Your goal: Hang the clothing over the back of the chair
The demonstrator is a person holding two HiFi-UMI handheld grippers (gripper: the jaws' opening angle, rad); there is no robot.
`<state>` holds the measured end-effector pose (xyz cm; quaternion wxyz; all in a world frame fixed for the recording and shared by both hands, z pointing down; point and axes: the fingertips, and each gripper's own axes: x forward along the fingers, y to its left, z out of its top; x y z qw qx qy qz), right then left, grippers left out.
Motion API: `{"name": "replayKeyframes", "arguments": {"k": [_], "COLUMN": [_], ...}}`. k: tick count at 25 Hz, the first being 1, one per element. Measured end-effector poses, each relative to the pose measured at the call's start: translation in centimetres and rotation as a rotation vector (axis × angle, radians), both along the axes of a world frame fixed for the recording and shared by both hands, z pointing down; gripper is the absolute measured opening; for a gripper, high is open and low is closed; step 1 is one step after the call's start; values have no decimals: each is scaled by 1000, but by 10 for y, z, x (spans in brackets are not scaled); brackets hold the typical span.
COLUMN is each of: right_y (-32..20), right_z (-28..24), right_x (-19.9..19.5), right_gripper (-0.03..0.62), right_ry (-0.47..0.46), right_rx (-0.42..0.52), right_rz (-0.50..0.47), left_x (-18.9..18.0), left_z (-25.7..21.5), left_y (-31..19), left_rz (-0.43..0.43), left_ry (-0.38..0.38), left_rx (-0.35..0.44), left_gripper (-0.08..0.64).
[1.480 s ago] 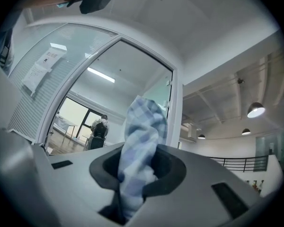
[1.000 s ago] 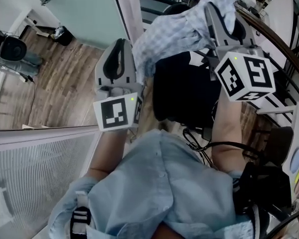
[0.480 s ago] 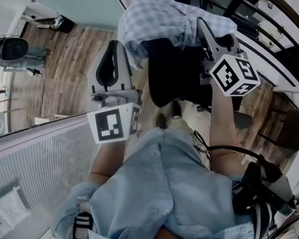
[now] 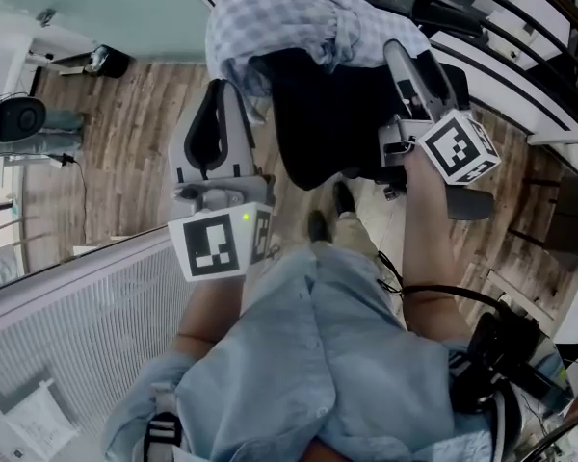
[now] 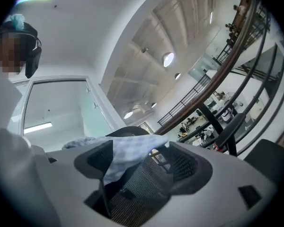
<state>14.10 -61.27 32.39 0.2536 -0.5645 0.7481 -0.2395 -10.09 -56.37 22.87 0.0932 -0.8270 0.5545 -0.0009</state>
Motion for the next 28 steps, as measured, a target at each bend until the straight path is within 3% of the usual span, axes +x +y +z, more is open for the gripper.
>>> {"name": "replayKeyframes", "arguments": {"k": [3, 7, 9, 11, 15, 21, 28], "right_y": [21, 49, 64, 82, 113, 125, 129], "right_z": [-7, -38, -58, -77, -110, -140, -141], "right_x": [5, -16, -31, -48, -93, -126, -137], "right_gripper": [362, 359, 322, 241, 145, 57, 25], "right_ry": [56, 252, 365, 469, 611, 735, 761], "right_rx": [-7, 27, 53, 90, 175, 253, 263], "right_rz": [48, 64, 71, 87, 86, 90, 64], "left_x": [5, 11, 16, 20, 16, 18, 24], "left_z": [-6, -18, -25, -33, -41, -57, -57], "left_y": [13, 30, 38, 49, 66, 73, 75], "left_rz": [37, 83, 103, 122, 147, 142, 131], "left_ry": [17, 45, 56, 64, 79, 104, 99], "left_rx": [17, 47, 63, 79, 95, 131, 121], "left_gripper": [26, 26, 26, 26, 26, 26, 26]}}
